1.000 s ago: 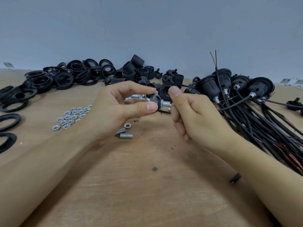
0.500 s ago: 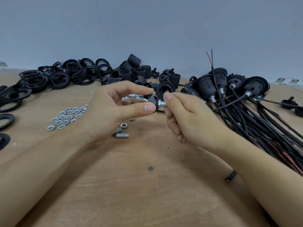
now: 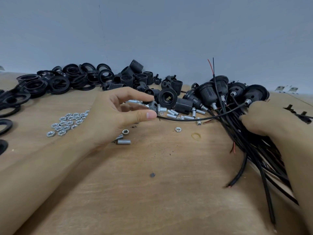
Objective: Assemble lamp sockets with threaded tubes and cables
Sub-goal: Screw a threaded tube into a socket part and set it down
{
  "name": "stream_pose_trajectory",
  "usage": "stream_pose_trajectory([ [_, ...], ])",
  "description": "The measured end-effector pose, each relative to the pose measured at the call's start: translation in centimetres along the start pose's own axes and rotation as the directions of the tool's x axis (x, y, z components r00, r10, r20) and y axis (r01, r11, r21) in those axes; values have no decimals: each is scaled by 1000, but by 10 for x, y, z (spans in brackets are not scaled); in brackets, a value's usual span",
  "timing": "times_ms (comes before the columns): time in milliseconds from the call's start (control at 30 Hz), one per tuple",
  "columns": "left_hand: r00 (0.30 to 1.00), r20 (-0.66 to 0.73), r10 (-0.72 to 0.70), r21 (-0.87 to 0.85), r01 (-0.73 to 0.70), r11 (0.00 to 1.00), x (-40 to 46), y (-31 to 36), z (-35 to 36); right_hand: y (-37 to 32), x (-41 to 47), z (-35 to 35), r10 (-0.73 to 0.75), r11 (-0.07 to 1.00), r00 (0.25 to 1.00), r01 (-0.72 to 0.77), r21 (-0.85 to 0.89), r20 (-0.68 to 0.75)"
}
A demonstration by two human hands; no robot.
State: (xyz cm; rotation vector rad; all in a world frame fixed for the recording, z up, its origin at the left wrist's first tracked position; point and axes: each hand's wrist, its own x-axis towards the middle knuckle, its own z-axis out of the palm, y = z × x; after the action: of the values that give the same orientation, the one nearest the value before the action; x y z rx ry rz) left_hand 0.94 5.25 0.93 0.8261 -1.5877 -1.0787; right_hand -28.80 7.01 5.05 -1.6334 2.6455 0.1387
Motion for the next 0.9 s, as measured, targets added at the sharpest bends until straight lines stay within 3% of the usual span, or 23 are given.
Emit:
stream_pose_trajectory([
  [100,1000,-5,-6,2,6,1000,0,0,0,5,3,1,61,993,996,-55,100,-60],
  [200,1000,-10,-2,-2,2,1000,0,-1,-1,7,1,3,135,971,963,-82,224,-235],
  [367,1000,-26,2,-2,-2,1000,1,0,-2,11,15,5,165,878,900,53,476,-404],
  [467,1000,-31,1,-6,-1,1000,1,-1,-2,12,18,5,241,725,847,168,668,-473],
  [567,1000,-22,-1,-5,1,1000,1,-2,-2,10,20,2,312,436,855,259,862,-414],
  [600,1000,-20,-1,-3,1,1000,1,-2,-3,10,22,2,318,410,850,276,870,-420],
  [733,1000,-13,3,-3,-3,1000,1,-3,-3,16,25,3,312,488,791,343,803,-527],
  [900,1000,-19,11,2,-11,1000,2,-3,-4,21,26,-3,424,422,677,440,793,-602],
])
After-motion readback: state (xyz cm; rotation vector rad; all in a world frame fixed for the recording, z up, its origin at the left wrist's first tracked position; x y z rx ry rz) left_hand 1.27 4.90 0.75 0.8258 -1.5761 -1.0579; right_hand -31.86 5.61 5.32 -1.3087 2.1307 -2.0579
